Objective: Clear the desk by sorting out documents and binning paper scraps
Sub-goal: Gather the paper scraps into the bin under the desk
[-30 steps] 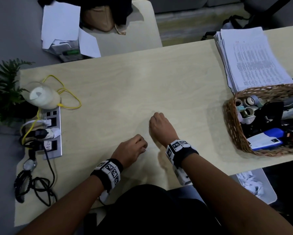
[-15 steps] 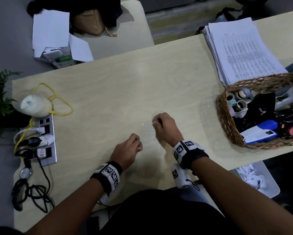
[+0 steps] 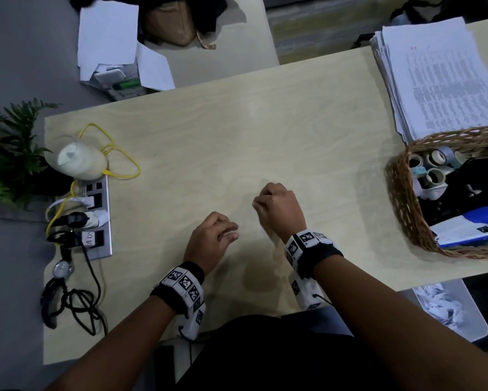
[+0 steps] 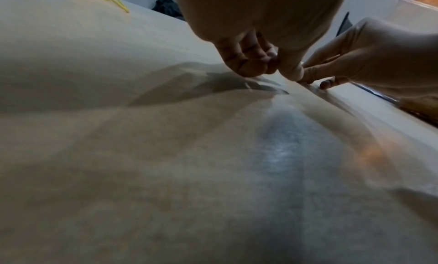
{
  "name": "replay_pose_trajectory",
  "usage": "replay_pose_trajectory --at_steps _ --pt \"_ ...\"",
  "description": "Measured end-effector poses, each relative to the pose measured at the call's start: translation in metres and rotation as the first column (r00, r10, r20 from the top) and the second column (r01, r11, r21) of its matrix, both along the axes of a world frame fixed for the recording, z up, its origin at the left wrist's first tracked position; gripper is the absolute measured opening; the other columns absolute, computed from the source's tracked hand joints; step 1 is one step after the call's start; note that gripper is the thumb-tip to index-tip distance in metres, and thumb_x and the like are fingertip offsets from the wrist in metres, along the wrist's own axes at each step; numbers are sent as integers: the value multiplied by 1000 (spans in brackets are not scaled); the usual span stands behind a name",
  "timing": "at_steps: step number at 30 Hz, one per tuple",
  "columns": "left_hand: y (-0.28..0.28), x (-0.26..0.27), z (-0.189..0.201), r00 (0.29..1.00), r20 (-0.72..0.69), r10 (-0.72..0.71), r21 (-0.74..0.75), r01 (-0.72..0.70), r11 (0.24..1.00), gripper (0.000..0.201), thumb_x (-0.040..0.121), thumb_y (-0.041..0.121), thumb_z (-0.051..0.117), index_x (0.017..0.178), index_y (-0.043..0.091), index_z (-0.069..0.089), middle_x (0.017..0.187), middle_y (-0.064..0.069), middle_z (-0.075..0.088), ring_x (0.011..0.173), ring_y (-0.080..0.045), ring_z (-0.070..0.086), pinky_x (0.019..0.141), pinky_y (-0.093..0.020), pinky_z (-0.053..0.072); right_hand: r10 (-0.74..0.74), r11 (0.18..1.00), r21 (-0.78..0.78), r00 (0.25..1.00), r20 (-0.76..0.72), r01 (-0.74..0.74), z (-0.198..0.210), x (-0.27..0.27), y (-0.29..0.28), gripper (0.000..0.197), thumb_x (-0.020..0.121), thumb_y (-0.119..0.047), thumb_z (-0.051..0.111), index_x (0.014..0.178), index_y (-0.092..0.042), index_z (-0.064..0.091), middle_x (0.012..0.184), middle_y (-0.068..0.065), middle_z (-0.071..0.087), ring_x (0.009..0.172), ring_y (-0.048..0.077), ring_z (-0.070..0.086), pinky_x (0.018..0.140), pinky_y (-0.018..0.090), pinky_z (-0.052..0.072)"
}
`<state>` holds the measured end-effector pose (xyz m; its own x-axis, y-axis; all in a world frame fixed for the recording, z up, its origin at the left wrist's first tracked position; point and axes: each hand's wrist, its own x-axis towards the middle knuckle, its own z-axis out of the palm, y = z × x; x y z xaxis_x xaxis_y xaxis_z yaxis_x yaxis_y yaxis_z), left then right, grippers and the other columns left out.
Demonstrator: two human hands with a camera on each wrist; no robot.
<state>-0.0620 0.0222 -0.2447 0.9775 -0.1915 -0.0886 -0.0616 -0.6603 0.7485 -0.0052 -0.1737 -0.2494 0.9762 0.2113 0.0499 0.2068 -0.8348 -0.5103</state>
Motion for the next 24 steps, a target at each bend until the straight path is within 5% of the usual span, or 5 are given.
replay_pose_trajectory --at_steps 6,15,17,20,24 --pt "-3 6 -4 997 -15 71 99 -69 993 21 82 26 75 102 19 73 100 9 56 66 -11 54 68 -30 52 47 988 -152 998 49 -39 -5 1 7 12 84 -7 64 73 -8 62 77 8 55 72 29 52 58 37 39" --pt "-16 9 0 996 90 -2 232 -19 973 7 82 13 69 75 15 68 95 9 56 61 -20 59 54 -32 50 227 866 -445 972 -58 -229 -2 8 9 9 71 -3 60 74 -8 53 75 12 51 68 28 46 59 36 35" --pt "-22 9 3 996 68 -51 323 26 946 8 87 10 60 80 12 60 101 3 52 59 -27 56 50 -34 44 198 920 -322 974 -110 -223 0 11 7 13 68 -1 59 76 -9 53 79 12 52 72 28 47 62 34 33" --pt "-31 10 8 993 -47 -107 464 117 878 15 85 1 53 88 14 47 106 0 41 65 -29 53 50 -39 43 28 992 127 964 -263 5 6 14 0 20 74 8 50 80 -11 51 88 10 53 82 26 47 70 27 34" --pt "-35 12 10 991 -66 -114 480 131 867 17 83 -1 45 89 15 45 113 -4 40 77 -32 54 52 -43 46 -208 827 403 879 -430 393 19 0 -34 16 90 3 41 89 -9 51 86 5 56 78 16 49 63 11 35"
